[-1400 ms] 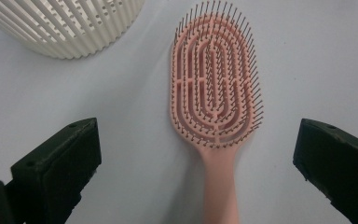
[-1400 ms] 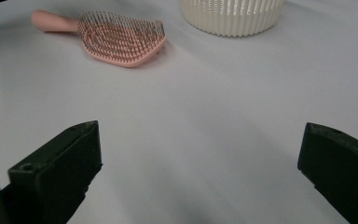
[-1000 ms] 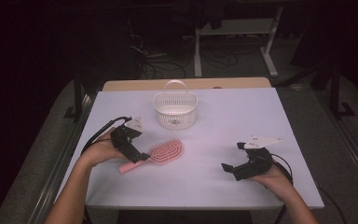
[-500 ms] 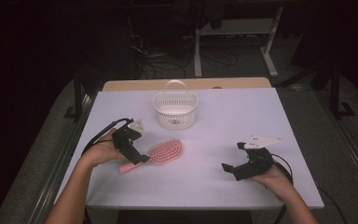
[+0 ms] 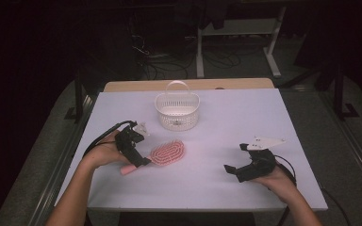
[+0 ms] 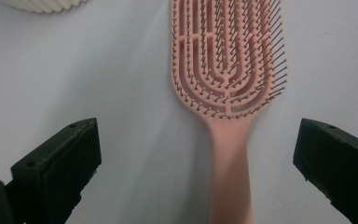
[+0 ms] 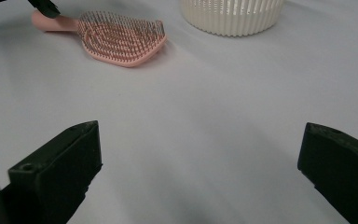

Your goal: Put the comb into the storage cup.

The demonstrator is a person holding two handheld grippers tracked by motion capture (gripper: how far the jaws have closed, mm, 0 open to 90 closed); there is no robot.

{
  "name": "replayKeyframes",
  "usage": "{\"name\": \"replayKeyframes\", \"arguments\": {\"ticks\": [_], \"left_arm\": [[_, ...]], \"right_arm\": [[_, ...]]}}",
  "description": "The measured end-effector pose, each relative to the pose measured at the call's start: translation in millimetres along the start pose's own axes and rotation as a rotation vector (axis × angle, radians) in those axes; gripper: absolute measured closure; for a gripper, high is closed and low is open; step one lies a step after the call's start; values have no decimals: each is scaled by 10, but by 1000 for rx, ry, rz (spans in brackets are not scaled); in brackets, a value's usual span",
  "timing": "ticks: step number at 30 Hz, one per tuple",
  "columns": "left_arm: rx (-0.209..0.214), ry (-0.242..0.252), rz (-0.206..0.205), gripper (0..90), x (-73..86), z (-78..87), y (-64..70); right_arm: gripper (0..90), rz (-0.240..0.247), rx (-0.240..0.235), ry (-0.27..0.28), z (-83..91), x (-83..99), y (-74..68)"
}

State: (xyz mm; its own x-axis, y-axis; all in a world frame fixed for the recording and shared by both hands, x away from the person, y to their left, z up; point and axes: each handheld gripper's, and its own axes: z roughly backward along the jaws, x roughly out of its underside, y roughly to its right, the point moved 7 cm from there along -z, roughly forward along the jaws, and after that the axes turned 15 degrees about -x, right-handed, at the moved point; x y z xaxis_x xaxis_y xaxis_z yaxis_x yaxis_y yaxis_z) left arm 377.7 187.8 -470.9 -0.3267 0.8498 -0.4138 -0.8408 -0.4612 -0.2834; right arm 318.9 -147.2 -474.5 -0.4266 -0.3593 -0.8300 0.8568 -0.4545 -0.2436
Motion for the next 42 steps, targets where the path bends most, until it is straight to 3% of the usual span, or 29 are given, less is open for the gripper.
{"name": "replayKeyframes", "arguments": {"ticks": [1, 20, 42], "left_arm": [[-2, -7, -6, 60, 2, -8, 5], [29, -90, -33, 147, 52, -81, 81], [22, -147, -74, 264, 53, -138, 122]], "right_arm": [[0, 0, 0, -1, -2, 0, -2], [0, -1, -2, -2, -7, 2, -1], [0, -2, -2, -1, -3, 10, -1]]}}
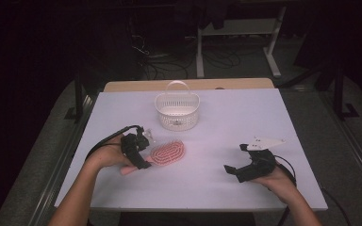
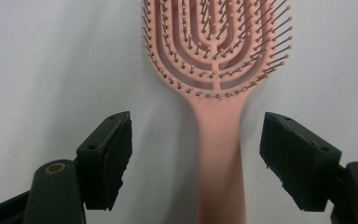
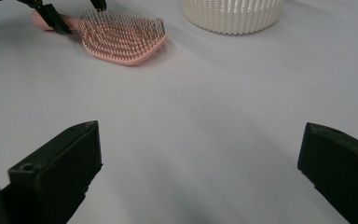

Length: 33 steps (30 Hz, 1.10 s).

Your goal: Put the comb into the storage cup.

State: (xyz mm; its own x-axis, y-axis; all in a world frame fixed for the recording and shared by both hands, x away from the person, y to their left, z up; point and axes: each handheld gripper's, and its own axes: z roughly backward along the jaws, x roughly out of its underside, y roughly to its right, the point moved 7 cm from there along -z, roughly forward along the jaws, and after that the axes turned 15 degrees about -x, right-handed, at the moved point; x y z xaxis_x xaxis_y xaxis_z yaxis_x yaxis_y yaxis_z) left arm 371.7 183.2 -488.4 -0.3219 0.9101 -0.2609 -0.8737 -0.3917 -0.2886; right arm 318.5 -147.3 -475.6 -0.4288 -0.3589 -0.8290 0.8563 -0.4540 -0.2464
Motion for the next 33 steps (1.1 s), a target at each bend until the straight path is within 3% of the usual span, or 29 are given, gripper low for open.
{"name": "replayKeyframes", "arguments": {"ticks": [7, 33], "left_arm": [[9, -16, -13, 325, -6, -11, 21], [54, -66, 9, 559, -16, -48, 61]], "right_arm": [[0, -2, 1, -1, 6, 5, -1], [0, -3, 2, 0, 11, 6, -2]]}}
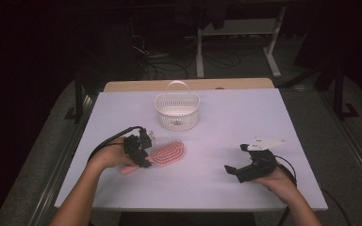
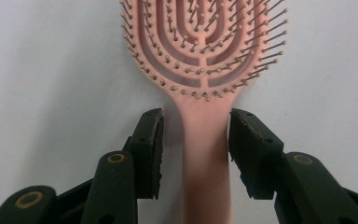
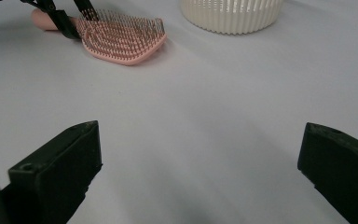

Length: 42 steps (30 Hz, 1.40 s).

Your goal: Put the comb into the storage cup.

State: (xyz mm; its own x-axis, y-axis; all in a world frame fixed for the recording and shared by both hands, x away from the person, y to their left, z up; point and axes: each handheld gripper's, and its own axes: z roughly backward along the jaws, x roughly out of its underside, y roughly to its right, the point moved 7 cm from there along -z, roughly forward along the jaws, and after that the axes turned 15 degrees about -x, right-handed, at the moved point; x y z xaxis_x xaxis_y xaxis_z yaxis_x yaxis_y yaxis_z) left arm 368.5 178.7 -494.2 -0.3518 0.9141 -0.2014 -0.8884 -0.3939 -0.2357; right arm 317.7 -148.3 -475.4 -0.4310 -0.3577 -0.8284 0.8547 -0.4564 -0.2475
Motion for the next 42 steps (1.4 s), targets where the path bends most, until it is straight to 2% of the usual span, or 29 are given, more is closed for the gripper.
{"name": "replayKeyframes", "arguments": {"ticks": [13, 31, 42], "left_arm": [[1, -28, 0, 598, -18, -28, 20], [-34, -65, -17, 636, -47, -36, 49], [-27, -74, -16, 693, -50, -32, 45]], "right_arm": [[0, -1, 1, 2, 5, 0, 1], [0, -2, 0, 2, 3, 0, 2], [0, -3, -1, 4, 7, -2, 2]]}}
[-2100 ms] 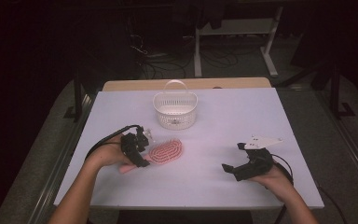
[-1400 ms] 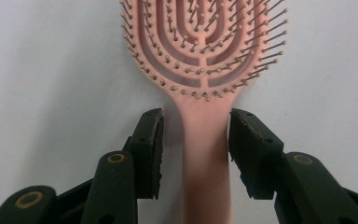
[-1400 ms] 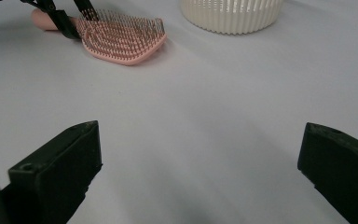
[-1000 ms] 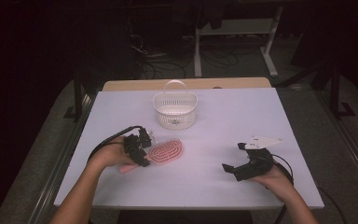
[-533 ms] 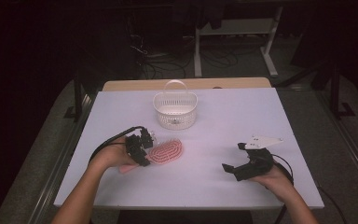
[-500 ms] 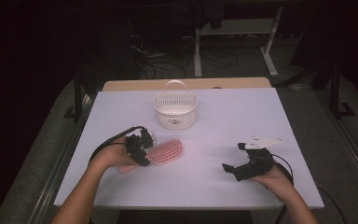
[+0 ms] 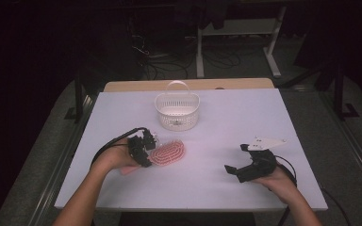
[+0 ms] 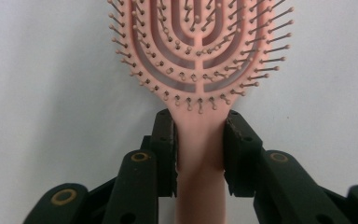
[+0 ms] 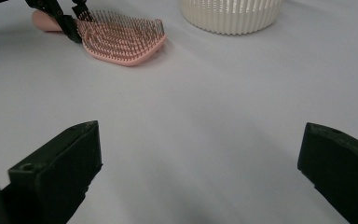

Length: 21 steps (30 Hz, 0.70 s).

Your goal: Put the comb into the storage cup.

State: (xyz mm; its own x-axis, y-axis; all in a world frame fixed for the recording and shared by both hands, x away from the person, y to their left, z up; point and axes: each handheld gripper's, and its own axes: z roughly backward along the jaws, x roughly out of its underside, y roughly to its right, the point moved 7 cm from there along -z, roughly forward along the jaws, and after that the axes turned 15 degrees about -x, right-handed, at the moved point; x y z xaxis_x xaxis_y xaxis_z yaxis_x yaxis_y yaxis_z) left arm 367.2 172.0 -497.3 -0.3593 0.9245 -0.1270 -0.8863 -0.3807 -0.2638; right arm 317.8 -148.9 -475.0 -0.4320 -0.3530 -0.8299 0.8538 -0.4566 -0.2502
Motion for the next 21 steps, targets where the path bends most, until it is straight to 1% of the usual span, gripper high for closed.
{"name": "replayKeyframes", "arguments": {"ticks": [3, 6, 11, 16, 19, 21], "left_arm": [[-2, 1, -4, 694, -1, -1, 2], [-10, -6, 0, 699, -5, 1, 7], [-11, -7, 4, 704, -5, 3, 7], [-4, -1, 11, 705, 1, 7, 4], [19, 9, 22, 705, 0, 18, 16], [24, 18, 16, 705, -4, 30, 24]], "right_arm": [[0, 0, 0, 1, 1, -1, 2], [0, 0, -1, 1, 1, 0, 1], [0, 1, -1, 0, 2, 1, 1], [0, 2, 0, 2, 7, 0, 4], [0, 1, 0, 1, 9, 1, 4], [0, 1, 0, 1, 8, 1, 4]]}}
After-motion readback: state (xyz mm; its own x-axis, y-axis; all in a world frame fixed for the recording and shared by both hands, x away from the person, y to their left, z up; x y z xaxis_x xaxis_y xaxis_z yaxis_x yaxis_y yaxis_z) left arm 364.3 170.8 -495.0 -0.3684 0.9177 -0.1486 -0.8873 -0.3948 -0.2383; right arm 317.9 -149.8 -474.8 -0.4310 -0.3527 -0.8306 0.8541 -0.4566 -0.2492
